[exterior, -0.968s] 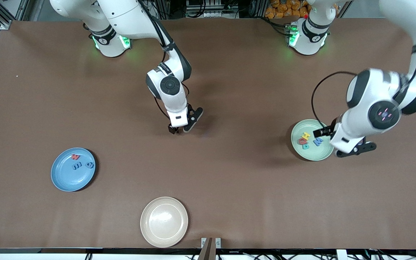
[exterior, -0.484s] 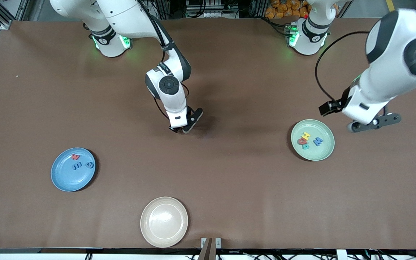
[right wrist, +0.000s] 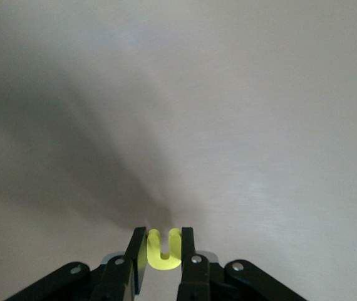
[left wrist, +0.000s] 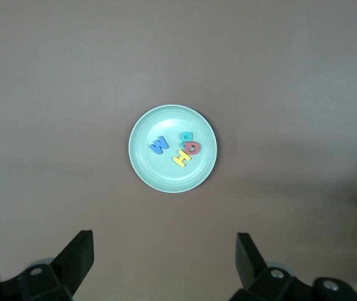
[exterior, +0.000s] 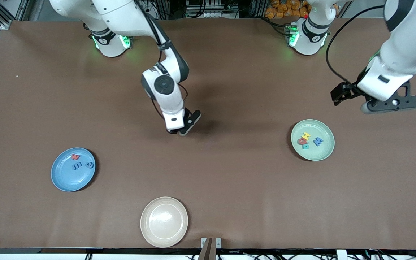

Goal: Sort upper and lower case letters into plates
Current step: 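Carry the yellow u to the blue plate while the left gripper withdraws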

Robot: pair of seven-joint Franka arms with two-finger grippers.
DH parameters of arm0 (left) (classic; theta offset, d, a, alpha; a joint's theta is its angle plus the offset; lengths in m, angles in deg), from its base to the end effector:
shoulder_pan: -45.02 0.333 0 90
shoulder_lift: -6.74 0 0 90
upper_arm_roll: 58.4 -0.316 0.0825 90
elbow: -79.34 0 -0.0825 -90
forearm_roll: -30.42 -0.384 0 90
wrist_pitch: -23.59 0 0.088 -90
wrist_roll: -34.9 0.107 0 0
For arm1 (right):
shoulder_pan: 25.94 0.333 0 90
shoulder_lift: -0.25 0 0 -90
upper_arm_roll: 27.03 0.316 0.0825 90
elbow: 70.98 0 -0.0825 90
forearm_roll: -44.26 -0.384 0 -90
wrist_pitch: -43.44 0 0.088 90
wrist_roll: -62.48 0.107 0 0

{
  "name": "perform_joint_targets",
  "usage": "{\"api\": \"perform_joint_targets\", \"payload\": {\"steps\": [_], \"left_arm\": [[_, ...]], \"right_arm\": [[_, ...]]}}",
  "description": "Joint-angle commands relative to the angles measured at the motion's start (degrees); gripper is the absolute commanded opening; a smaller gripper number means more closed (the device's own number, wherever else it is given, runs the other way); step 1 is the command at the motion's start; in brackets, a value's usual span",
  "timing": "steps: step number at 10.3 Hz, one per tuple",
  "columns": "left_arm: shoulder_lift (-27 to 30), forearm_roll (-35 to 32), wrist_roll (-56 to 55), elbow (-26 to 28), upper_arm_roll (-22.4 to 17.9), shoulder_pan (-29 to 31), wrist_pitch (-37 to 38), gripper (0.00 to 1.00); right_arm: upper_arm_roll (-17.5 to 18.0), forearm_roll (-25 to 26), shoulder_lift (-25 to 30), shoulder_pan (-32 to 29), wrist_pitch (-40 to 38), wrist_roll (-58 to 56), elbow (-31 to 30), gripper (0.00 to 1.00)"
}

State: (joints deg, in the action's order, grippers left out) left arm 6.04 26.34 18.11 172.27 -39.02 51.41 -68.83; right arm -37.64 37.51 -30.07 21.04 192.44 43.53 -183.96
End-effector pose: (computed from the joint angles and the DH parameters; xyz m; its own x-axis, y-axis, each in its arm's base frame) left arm 0.5479 -0.1177 0.5978 0.9980 0.0625 -0.0003 0.0624 -0.9956 -0.0700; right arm 0.5025 0.3725 0.2132 0.6181 0.7798 0.0990 0.7789 -0.6246 0.0569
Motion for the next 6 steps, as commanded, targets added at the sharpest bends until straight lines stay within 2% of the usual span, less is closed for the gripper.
{"api": "perform_joint_targets", "payload": {"steps": [1,4,6], "left_arm": [[2.3,4.0,2.4,0.2,-7.2,-5.0,2.3,1.0],[3.8,5.3,3.3,0.0,-8.8,-5.2,2.8,1.0],[3.3,4.8,3.3,-2.6,-10.0,-6.0,2.8,1.0]], "right_arm": [[0.5,0.1,3.0,-6.5,-0.5,-0.4,-0.5,0.0],[0.5,0.1,3.4,-15.8,-0.5,0.0,1.0,0.0],[0.5,0.2,3.3,-21.6,-0.4,-0.3,1.4,0.0]]}}
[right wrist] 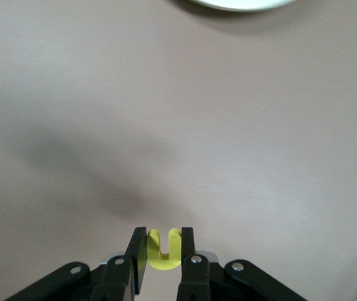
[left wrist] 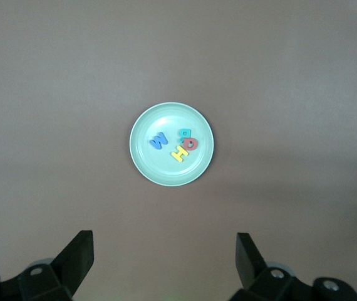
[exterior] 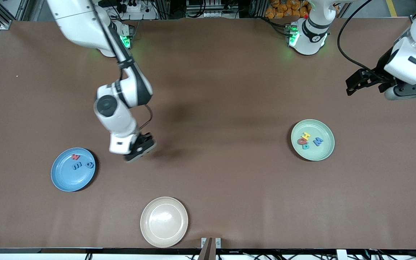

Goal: Sort upper and lower case letters into plates
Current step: 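Carry the yellow u to the blue plate while the left gripper withdraws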

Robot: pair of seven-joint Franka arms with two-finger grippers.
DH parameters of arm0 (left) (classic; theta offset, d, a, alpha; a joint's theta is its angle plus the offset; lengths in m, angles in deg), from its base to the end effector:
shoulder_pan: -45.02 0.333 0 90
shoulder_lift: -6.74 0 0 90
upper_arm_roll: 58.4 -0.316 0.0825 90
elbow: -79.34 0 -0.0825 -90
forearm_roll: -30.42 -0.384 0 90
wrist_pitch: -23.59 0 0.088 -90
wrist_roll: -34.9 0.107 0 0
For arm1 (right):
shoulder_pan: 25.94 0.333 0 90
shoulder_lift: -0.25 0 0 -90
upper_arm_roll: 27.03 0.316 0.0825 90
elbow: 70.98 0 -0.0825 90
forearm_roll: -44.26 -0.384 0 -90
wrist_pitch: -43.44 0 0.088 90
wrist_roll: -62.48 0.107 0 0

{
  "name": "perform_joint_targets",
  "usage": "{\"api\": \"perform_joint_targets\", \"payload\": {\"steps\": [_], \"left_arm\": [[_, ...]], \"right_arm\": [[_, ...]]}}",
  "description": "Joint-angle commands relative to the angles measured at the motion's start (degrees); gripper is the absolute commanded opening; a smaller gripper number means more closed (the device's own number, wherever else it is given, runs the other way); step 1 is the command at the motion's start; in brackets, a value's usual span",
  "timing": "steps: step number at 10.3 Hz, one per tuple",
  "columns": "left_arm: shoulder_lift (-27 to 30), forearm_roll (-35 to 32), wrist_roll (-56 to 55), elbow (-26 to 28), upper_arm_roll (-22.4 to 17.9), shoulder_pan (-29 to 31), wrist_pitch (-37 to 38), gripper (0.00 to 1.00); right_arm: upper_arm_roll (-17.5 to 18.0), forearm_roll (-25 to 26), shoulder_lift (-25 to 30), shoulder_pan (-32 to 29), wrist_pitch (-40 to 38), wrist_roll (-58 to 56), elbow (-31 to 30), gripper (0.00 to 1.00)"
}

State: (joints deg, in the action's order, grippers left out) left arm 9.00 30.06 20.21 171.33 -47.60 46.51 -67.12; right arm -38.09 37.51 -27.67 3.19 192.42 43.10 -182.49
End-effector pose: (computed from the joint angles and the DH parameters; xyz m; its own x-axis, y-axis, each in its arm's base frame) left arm 0.5362 -0.0894 0.6305 0.9954 0.0937 0.0193 0.0939 -0.9955 -0.0091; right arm 0.6056 0.2020 0.2500 0.8176 0.5520 0.1638 0.5484 -0.8332 0.0707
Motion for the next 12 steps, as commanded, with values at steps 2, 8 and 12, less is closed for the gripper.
{"api": "perform_joint_targets", "payload": {"steps": [2,8,12], "left_arm": [[-0.1,0.8,1.2,-2.1,-1.4,-1.3,1.1,1.0],[-1.8,0.7,1.1,-3.7,-1.4,-1.0,0.9,1.0],[-1.6,0.6,3.6,-3.8,-3.6,-0.7,1.1,1.0]], "right_arm": [[0.9,0.2,0.7,-10.7,-0.4,-0.2,-0.2,0.0],[1.0,-0.3,-0.5,-22.1,-0.5,0.9,-0.2,0.15],[2.2,-0.8,5.0,-23.3,-12.2,1.3,-0.4,1.0]]}}
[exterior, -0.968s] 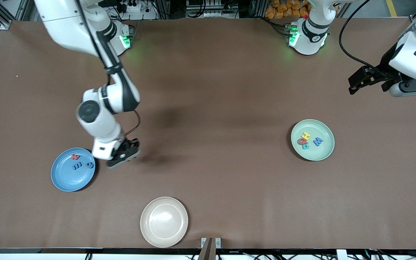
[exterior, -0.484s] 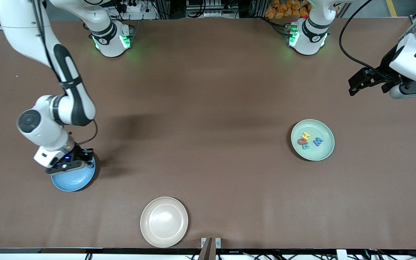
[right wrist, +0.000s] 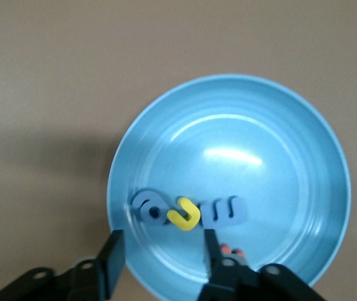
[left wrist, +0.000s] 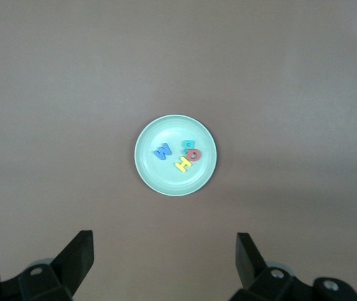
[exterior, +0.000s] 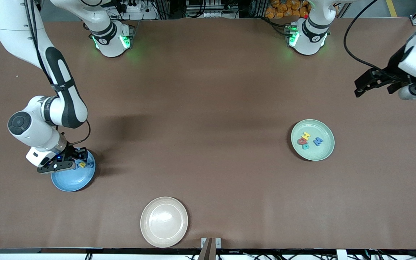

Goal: Sort upper and lower case letters into plates

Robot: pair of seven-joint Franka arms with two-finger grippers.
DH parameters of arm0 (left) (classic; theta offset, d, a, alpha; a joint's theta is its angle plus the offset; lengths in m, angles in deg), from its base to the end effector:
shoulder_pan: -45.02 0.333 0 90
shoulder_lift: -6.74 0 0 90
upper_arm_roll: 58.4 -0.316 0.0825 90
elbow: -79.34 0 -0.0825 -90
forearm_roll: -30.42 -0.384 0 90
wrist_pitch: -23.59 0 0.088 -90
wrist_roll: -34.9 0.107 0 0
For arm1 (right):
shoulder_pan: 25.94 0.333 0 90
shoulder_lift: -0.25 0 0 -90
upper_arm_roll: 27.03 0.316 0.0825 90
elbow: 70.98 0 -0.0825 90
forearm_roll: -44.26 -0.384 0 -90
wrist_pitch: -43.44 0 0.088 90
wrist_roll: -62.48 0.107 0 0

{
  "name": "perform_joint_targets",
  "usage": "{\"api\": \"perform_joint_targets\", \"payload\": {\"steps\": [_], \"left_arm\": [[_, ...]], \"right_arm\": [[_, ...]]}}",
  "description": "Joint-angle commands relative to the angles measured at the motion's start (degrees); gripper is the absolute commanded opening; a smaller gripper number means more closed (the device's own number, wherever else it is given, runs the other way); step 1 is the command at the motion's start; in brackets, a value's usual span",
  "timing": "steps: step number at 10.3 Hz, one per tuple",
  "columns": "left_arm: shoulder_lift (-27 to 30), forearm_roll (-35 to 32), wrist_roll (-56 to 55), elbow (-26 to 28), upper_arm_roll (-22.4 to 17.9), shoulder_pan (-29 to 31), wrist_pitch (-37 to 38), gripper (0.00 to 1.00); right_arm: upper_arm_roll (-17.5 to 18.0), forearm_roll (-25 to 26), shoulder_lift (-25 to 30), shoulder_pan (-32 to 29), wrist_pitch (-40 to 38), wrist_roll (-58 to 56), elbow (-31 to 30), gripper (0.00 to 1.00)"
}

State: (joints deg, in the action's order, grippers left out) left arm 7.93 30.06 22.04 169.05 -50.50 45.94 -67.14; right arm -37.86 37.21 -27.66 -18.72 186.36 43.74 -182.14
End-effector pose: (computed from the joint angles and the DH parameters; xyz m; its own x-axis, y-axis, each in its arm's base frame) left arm 0.5457 -0.0670 0.6394 0.9940 0.1024 0.0394 0.1025 -0.9947 -0.0004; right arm 0.6295 -0.0349 0.2418 0.9785 0.1930 0.0726 0.1912 -0.9810 0.0315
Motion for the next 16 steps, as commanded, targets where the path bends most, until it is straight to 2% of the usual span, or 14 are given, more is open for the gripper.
{"api": "perform_joint_targets", "payload": {"steps": [1,4,7,8,11,15,16], "left_arm": [[-0.6,0.6,1.8,-1.6,-0.7,-0.1,1.1,1.0],[-0.7,-0.9,1.7,-1.6,-0.3,0.0,1.7,1.0],[-0.9,-1.0,1.8,-1.6,-0.2,0.0,3.0,1.0],[-1.3,-0.8,1.8,-1.7,-0.2,0.0,3.7,1.0],[-1.4,-1.0,1.8,-2.8,-0.3,0.0,4.5,1.0],[-1.1,-1.1,1.8,-3.0,-0.3,-0.6,6.1,1.0],[-0.8,-1.1,1.8,-3.0,-0.3,-0.7,6.3,1.0]], "right_arm": [[2.1,-0.4,8.2,-1.9,-10.5,2.7,-0.8,1.0],[2.7,1.5,16.7,-3.3,-18.5,4.2,-0.9,1.0],[7.7,4.9,25.3,-9.3,-25.6,7.1,-0.1,1.0],[7.8,4.9,26.7,-9.5,-30.2,7.6,1.9,1.0],[7.8,4.9,27.1,-9.3,-43.5,11.2,11.6,1.0],[7.6,5.5,27.0,-8.4,-51.5,11.6,20.7,1.0],[7.5,7.5,26.9,-7.4,-53.4,11.8,22.7,1.0]]}}
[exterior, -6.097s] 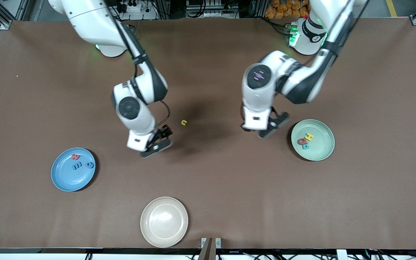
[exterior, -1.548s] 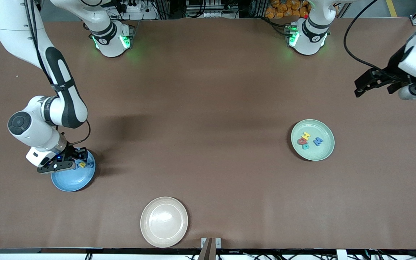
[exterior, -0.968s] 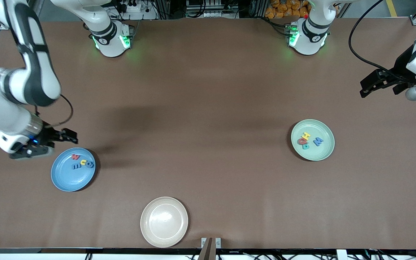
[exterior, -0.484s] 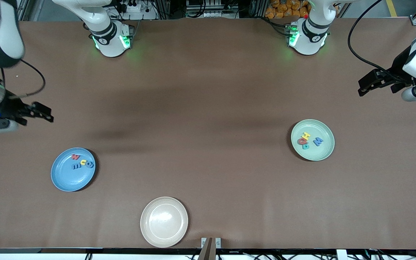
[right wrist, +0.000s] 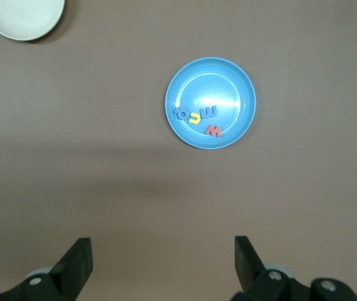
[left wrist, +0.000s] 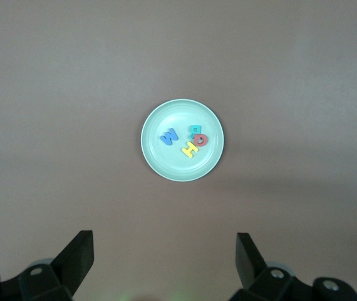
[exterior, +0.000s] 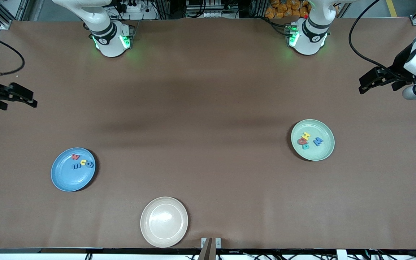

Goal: Sort upper and lower case letters into plates

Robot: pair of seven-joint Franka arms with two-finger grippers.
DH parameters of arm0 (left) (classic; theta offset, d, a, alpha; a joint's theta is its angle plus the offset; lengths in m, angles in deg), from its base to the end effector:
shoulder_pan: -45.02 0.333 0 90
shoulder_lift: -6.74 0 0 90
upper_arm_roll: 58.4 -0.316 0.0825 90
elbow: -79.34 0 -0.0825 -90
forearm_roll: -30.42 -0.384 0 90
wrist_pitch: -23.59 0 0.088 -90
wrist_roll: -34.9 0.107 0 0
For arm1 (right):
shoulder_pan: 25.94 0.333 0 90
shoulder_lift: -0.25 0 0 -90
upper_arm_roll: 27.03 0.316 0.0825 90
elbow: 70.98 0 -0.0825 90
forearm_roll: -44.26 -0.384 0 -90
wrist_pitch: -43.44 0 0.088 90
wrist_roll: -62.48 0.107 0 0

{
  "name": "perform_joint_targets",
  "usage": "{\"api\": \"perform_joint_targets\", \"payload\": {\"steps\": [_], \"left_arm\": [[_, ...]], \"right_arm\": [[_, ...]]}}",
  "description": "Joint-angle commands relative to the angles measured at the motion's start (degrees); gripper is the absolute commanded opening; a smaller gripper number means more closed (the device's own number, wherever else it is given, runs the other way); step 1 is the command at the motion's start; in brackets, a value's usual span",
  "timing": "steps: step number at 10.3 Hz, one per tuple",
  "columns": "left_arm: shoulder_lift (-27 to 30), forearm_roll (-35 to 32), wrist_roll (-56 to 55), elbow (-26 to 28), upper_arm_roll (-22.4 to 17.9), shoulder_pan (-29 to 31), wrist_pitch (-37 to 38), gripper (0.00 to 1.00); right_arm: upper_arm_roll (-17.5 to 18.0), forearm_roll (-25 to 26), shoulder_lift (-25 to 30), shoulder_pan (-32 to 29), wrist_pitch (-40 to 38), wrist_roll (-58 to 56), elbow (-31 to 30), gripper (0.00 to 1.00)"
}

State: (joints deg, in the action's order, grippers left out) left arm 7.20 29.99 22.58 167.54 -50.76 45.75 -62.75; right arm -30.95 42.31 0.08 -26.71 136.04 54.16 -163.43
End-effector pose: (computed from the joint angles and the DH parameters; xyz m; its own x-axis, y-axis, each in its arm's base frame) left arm 0.5419 -0.0651 0.6381 0.9952 0.0948 -0.0221 0.0945 -0.9954 -0.0136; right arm 0.5572 -0.0421 0.6066 0.9981 0.0617 0.0045 0.0618 -0.9975 -0.0335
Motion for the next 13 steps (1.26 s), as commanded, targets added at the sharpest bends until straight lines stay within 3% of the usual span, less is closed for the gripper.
{"api": "perform_joint_targets", "payload": {"steps": [1,13], "left_arm": [[0.3,-1.0,1.7,-1.2,0.0,-0.5,2.0,1.0],[0.8,-2.1,6.9,-1.6,-1.9,-2.4,3.3,1.0]], "right_arm": [[0.8,3.0,-0.8,0.6,-4.9,1.4,6.3,1.0],[0.7,2.6,-0.8,0.4,-2.7,1.5,6.9,1.0]]}}
